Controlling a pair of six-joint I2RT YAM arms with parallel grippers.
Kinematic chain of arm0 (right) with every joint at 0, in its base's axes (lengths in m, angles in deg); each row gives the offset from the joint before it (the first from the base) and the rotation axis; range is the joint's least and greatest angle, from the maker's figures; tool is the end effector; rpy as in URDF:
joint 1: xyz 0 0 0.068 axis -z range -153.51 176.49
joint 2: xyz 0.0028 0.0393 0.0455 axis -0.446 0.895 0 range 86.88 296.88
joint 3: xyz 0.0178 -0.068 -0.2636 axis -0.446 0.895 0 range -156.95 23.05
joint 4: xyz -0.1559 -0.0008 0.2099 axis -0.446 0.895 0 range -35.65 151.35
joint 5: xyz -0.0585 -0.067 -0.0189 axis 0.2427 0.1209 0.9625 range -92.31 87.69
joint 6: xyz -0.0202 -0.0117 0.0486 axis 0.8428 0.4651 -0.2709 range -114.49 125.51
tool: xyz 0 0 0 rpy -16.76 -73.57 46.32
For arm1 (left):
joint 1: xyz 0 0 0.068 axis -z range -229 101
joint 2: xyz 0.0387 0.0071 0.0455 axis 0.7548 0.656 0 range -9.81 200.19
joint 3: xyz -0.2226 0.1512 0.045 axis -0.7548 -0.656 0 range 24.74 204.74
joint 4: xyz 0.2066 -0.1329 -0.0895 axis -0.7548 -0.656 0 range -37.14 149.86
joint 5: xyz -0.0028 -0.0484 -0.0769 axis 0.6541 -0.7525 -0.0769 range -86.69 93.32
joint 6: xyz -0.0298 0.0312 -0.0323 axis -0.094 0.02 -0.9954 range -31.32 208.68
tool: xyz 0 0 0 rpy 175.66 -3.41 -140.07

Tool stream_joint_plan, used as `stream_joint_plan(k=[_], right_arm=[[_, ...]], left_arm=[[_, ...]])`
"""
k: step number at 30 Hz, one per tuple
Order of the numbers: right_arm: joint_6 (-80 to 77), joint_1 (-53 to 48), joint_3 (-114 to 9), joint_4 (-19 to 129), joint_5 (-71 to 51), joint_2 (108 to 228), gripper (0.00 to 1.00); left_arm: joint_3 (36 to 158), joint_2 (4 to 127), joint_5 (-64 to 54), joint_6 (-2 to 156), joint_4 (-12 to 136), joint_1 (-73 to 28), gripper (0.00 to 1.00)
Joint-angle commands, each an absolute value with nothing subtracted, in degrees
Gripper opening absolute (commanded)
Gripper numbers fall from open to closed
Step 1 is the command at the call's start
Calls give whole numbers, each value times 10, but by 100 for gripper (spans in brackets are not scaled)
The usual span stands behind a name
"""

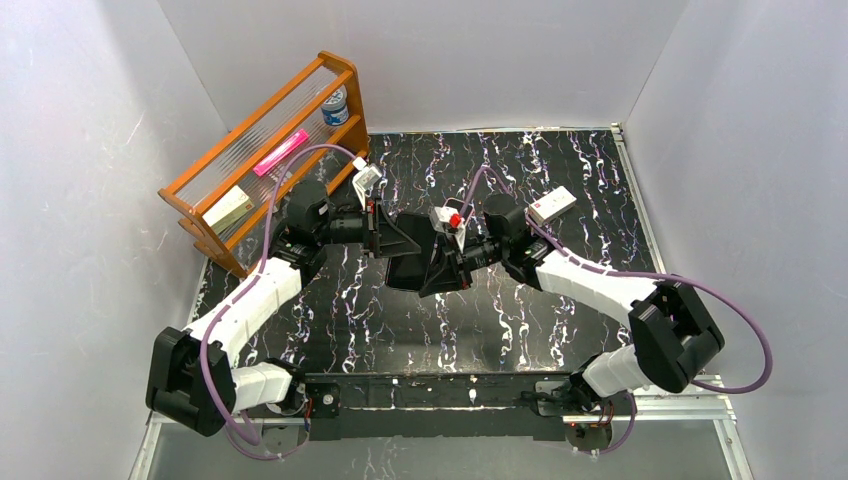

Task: Take the phone out of the phone case
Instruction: Remove the phone case from the phone.

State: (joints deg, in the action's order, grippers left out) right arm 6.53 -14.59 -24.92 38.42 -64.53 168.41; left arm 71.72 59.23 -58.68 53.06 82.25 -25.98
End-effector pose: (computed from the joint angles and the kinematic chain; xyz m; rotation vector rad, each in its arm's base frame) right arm 0.2091 0.2242 0.2617 -1.3923 1.3991 1.4762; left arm 0.2325 -0.1330 0.3242 0.7678 1.6580 -1.5895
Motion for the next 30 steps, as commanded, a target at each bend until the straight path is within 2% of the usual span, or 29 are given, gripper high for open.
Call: stream_joint_plan(k=[1,10,18,24,28,30], right_arm=[[241,-179,-258,382,-612,1663,1],[342,-180,-292,454,-587,1659,1],[351,-179,-289,442,-549,1642,1],[218,-174,-221,316,-517,1593,1],[105,-173,-142,142,-474,1551,13],[57,-173,-114,84,-447,1538,15]], left_arm=[[735,586,-566,434,864,-257,0],[731,599,-566,429,865,-257,0],[728,601,-558,431,865,-257,0],[706,583,-535,436,871,-257,0],[680,568,-515,411,912,-257,0],[671,563,-509,392,931,-257,0]])
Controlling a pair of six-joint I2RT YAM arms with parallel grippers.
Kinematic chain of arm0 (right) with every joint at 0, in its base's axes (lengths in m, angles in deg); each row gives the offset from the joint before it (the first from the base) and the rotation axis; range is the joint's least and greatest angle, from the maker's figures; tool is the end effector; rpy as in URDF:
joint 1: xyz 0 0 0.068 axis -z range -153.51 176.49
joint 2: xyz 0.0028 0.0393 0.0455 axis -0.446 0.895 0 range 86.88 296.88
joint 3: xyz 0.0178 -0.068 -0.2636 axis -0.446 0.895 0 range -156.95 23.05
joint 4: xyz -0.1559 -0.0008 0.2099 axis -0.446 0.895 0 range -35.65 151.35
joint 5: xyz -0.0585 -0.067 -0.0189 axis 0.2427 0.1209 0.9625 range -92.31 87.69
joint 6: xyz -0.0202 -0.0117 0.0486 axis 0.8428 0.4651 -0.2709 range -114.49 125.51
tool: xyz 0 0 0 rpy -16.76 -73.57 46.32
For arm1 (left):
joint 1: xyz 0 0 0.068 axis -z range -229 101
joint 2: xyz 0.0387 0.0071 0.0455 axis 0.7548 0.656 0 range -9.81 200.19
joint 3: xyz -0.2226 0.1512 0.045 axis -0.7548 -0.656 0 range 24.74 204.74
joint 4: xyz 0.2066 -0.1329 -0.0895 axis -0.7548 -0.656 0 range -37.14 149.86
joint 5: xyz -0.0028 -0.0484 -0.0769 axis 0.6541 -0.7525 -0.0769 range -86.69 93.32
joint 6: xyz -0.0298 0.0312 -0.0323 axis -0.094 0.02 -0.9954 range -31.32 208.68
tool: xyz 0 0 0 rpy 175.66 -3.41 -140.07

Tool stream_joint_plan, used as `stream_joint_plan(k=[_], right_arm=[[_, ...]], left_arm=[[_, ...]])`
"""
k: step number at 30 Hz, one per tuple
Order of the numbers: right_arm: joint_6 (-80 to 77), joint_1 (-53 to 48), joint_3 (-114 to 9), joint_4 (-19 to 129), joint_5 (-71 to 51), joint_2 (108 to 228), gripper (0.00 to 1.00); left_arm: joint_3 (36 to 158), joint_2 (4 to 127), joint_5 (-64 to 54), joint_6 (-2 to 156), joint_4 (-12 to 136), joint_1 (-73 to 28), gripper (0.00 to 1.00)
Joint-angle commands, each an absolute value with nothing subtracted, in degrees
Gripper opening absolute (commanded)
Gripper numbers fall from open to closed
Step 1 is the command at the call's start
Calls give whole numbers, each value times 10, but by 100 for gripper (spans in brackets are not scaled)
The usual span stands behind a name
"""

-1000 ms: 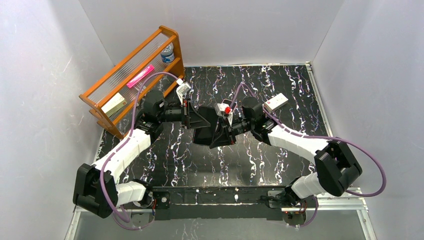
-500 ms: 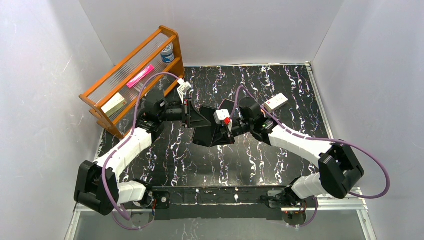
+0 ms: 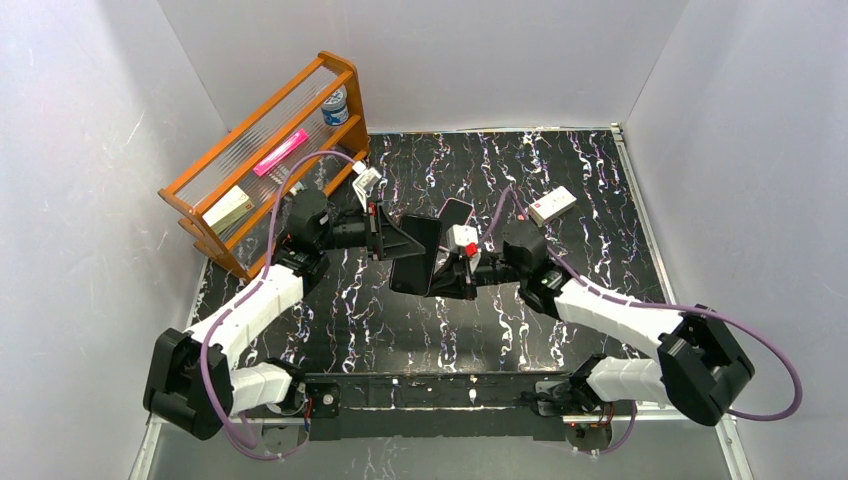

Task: Take the phone out of the phone case
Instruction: Remove the phone case from the phone.

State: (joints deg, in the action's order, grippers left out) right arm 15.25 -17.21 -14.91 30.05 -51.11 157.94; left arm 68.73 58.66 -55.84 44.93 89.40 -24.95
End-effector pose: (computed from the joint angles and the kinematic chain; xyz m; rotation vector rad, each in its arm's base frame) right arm 0.1757 0.2051 0.2647 -1.3472 1.2147 1.1567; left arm 0.2276 -0.1351 0.3204 0.6703 1.6627 -1.6461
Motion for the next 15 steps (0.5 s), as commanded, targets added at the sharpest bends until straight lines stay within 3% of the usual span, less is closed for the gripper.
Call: stream_joint_plan(k=[1,6,15], right_arm=[[34,-173,-106,63,-437,1534,17],[-64,-173,-80,-33,-414,1534,27],[-168,-173,-65,-142,-358,1544,27]], left_arm=[[665,559,-506,383,941,-257,0],[642,548,-497,338,995,-251,0],[621,526,-467,307,1031,-220,0]])
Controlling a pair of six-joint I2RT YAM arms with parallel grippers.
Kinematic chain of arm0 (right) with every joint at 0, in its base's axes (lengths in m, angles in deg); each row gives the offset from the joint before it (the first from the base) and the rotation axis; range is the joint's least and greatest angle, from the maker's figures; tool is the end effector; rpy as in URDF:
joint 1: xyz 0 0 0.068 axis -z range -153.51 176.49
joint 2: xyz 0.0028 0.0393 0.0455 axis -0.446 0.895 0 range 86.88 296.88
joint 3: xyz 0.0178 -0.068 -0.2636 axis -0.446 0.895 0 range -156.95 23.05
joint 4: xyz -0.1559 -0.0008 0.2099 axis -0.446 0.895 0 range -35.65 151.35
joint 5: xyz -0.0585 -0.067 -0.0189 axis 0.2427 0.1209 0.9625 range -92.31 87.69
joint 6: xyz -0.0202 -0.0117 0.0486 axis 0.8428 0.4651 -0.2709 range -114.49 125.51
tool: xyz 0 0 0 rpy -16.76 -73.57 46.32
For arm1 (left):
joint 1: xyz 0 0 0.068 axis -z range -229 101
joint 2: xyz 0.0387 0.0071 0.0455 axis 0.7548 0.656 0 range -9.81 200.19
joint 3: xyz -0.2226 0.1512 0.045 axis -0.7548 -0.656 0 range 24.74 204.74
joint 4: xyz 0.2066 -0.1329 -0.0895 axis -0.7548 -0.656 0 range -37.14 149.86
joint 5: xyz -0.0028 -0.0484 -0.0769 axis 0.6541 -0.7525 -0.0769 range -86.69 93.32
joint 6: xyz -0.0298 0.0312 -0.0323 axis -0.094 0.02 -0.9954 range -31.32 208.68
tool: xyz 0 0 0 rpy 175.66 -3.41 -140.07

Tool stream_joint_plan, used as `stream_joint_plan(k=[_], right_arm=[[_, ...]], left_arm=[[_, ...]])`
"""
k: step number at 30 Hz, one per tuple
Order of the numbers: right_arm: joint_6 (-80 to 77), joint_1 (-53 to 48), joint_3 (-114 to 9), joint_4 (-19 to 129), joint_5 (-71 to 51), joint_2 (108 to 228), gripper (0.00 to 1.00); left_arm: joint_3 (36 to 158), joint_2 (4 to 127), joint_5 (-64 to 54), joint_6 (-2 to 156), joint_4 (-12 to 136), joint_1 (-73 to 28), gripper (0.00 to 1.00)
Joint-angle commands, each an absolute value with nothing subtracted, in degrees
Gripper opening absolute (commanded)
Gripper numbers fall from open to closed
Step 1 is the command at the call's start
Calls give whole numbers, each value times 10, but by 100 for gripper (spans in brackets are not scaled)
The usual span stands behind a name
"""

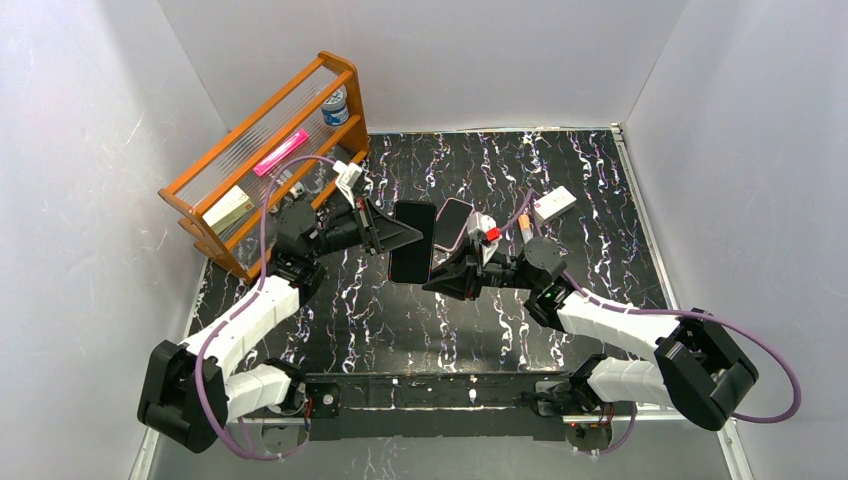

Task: Take the phone out of the phone case
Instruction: Remove the phone case from the phone.

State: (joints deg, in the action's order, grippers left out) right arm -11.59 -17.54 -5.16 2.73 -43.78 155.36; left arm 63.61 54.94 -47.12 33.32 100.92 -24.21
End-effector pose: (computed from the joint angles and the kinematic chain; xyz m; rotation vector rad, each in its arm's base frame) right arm 0.1617 0.1892 0.2663 -0.9740 1.2351 1.3518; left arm 0.2130 -0.1287 0.3247 0.4631 1.5792 -1.6846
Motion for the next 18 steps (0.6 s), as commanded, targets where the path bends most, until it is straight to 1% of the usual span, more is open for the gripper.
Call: stream_joint_plan(k=[1,5,9,18], right_arm=[[-179,-174,-63,-154,-347,1545,27],[-224,-173,-47,-210,-301,1549,28],[-248,-173,-55,-212,-287,1554,28],[-260,-172,-38,-212,-212,1549,28]], left_arm=[[619,523,-463,303,1035,-218,0],[606,513,-445,283,1057,-204,0],[591,507,-423,261,1090,-189,0],[569,489,-398,210,1142,-167,0]])
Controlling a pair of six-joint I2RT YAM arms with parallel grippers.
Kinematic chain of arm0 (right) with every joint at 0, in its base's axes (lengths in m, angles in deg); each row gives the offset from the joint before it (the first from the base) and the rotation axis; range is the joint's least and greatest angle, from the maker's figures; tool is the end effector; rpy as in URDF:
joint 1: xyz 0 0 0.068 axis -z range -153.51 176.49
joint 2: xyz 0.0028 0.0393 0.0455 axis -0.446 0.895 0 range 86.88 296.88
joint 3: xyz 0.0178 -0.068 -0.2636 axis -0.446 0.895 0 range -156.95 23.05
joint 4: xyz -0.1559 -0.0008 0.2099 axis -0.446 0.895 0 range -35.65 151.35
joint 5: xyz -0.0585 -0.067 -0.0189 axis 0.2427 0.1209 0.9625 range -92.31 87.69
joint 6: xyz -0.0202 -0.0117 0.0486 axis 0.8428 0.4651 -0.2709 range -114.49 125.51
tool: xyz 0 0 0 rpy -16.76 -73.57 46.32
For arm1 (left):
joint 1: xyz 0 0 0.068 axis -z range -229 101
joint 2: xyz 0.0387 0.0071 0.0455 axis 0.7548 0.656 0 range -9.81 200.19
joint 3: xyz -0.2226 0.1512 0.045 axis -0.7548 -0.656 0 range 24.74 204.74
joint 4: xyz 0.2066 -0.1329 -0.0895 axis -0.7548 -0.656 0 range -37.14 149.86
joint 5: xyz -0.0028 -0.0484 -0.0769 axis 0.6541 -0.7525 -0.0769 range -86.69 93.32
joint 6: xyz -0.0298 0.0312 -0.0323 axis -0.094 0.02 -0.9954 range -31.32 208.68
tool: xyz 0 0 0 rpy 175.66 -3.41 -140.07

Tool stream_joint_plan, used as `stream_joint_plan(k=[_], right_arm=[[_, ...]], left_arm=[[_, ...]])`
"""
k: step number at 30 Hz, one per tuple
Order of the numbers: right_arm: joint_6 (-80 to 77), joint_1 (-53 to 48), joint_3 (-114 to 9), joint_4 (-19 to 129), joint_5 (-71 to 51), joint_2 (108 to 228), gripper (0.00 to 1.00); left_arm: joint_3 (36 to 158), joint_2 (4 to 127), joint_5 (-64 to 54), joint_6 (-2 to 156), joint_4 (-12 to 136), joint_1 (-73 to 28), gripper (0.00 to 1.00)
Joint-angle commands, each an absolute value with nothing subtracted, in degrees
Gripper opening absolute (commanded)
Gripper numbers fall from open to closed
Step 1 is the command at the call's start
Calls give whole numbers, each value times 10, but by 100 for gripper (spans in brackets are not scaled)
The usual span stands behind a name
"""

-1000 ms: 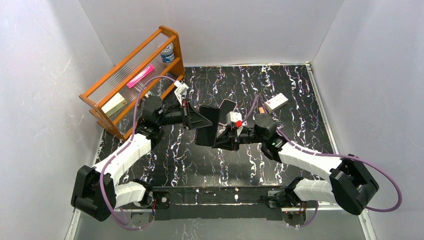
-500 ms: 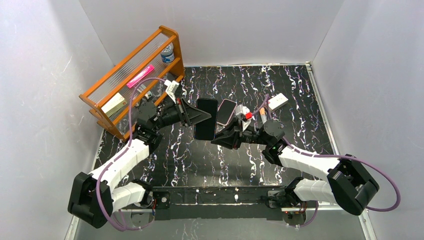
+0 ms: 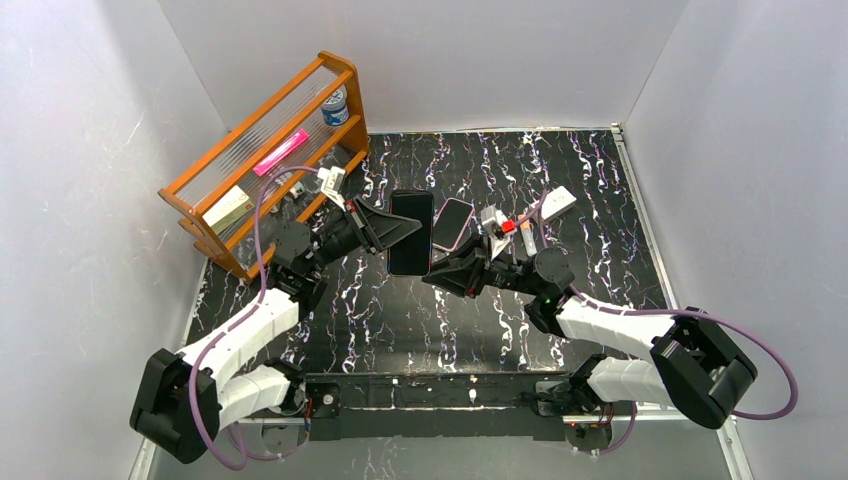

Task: Take the phone out of the phone case
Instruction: Remove the phone case from the phone.

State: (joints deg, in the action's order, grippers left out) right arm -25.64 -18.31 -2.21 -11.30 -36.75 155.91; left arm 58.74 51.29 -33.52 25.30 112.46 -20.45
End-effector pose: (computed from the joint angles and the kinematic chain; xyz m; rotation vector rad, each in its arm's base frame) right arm 0.1561 0.1834 0.2724 -0.7356 1.2029 1.4796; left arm 0.1922 -0.1289 0.3306 0.2574 1.4006 -1.7266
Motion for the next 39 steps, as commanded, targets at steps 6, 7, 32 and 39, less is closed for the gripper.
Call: stream_joint_plan(k=[6,7,32,39], right_arm=[[-263,-167,-31,-206,-191,1557,21],[-263,-166,-29,-206,-188,1558,20],[-365,-157,-61,-226,-158,1581,33],[-375,-156,-76,-237,-195,1599,35]], left_arm=[[560,490,-400,166,1190,-159,0],[559,489,-400,158,1197,-159,0],[512,511,-367,167,1228,-114,0],[510,549,-350,178,1229,-114,0]])
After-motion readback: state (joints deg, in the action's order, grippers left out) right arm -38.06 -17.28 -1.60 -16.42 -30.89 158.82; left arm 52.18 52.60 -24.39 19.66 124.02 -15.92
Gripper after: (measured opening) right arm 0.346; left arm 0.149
